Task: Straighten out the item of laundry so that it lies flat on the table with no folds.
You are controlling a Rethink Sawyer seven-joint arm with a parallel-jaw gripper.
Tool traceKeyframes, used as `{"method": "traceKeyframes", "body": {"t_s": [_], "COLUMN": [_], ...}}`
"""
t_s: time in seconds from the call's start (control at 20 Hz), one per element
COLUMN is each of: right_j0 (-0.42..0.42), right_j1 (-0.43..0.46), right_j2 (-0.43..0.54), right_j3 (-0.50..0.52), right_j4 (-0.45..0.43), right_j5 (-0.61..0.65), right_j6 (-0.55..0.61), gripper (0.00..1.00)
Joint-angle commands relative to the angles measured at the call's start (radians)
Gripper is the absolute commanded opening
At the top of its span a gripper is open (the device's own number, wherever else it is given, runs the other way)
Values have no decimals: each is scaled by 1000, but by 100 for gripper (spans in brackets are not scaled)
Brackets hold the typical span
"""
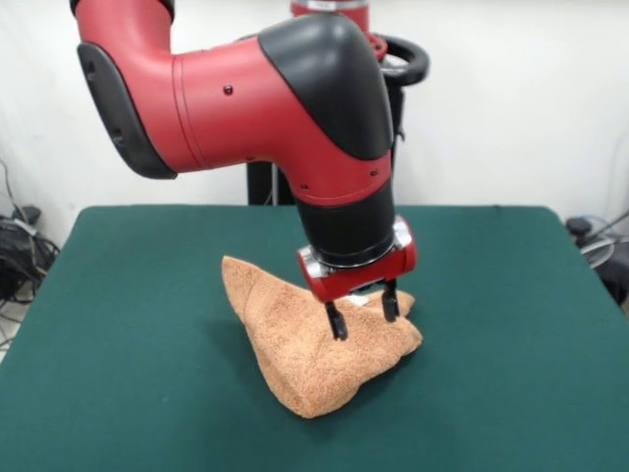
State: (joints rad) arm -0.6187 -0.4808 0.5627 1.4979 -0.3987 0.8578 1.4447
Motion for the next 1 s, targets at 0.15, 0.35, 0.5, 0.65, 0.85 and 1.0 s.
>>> {"method": "traceKeyframes", "body": {"t_s": [0.15, 0.35, 0.5, 0.65, 0.85, 1.0], "right_j0": [-13, -18, -23, -36, -47, -56], "right_j1": [40, 18, 30, 25, 1, -11], "right_j2": [28, 23, 23, 18, 15, 17], "right_j3": [98, 142, 144, 175, 218, 243], "right_j4": [-101, -103, -106, -112, -111, -116], "right_j5": [-118, -155, -167, -192, -206, -215], "right_j6": [-113, -88, -102, -103, -76, -60], "gripper": [100, 100, 100, 100, 100, 100]}}
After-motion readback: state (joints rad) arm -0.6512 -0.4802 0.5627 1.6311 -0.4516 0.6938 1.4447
